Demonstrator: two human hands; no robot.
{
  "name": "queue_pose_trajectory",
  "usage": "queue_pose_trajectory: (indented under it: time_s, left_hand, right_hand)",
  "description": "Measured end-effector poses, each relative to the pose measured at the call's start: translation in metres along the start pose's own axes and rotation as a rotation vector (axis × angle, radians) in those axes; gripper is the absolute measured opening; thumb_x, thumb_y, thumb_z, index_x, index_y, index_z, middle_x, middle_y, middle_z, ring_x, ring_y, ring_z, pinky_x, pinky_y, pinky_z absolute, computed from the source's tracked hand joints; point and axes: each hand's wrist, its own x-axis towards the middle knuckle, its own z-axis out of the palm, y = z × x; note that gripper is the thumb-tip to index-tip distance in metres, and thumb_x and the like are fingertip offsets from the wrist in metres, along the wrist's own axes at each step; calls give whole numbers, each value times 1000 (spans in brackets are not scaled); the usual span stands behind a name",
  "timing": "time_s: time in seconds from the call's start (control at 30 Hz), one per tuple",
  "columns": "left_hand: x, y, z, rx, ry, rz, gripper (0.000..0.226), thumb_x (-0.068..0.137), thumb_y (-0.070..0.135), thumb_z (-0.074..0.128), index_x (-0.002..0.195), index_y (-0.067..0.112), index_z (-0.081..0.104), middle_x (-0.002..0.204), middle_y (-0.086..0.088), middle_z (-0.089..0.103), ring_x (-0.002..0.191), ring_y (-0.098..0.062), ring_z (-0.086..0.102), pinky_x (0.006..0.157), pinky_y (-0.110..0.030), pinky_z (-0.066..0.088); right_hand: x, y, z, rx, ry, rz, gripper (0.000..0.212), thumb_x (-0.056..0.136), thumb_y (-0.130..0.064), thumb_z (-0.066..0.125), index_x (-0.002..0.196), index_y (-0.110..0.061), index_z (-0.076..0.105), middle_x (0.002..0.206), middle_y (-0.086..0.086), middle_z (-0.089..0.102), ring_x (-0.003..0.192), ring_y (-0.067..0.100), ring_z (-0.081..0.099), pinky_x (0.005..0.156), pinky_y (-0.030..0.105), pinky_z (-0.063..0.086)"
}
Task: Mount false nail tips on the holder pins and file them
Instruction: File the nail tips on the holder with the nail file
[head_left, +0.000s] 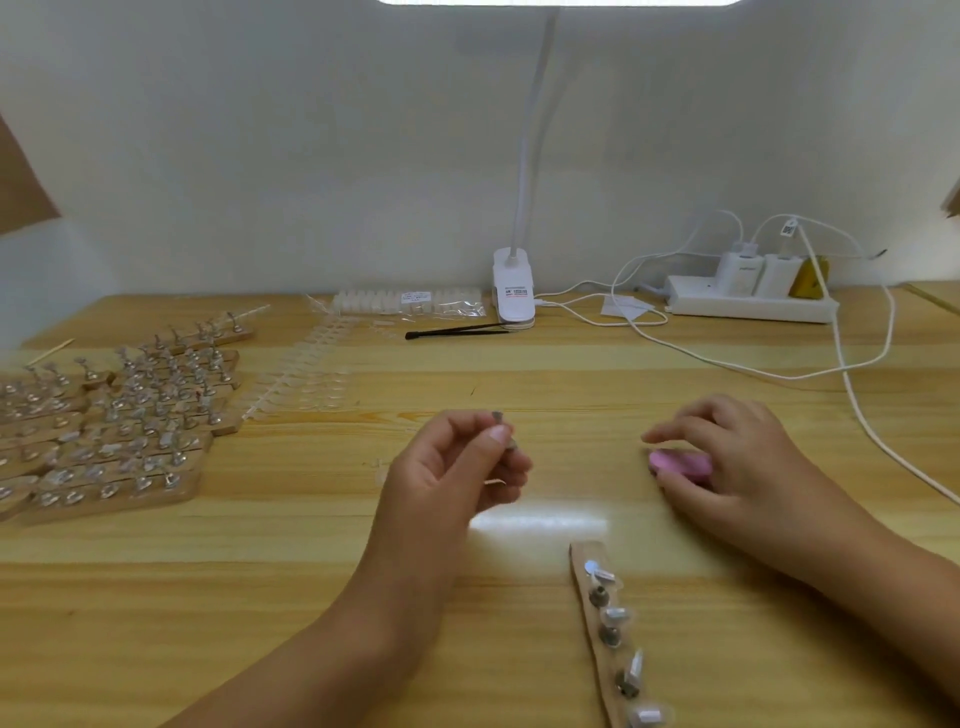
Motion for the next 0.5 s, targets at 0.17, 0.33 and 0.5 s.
queue_pose_trajectory:
  time_s: [0.17, 0.33, 0.5]
  left_hand:
    - [7, 1, -8, -50, 146, 33, 9, 94, 18, 57, 88, 20, 64, 74, 2, 69, 71, -7, 65, 64, -17, 52]
    - [7, -4, -4, -39, 118, 35, 22, 75, 37, 66, 91, 23, 72, 79, 2, 71, 73, -6, 64, 66, -16, 52]
    - [8, -6, -3, -36, 86, 15, 15, 80, 32, 66, 89, 25, 76, 81, -1, 73, 72, -6, 64, 66, -17, 52]
  right_hand:
    - [15, -10, -5, 198, 16, 4, 27, 84, -33, 66, 110, -40, 62, 106, -23, 56, 102, -3, 50, 85, 17, 40]
    - [88, -26, 15, 8, -158, -18, 26, 91, -28, 67, 117, -28, 64, 104, -13, 62, 92, 4, 59, 86, 29, 51]
    - [145, -38, 51, -95, -157, 16, 31, 93, -33, 64, 122, -21, 64, 108, 0, 59, 98, 19, 59, 79, 28, 44]
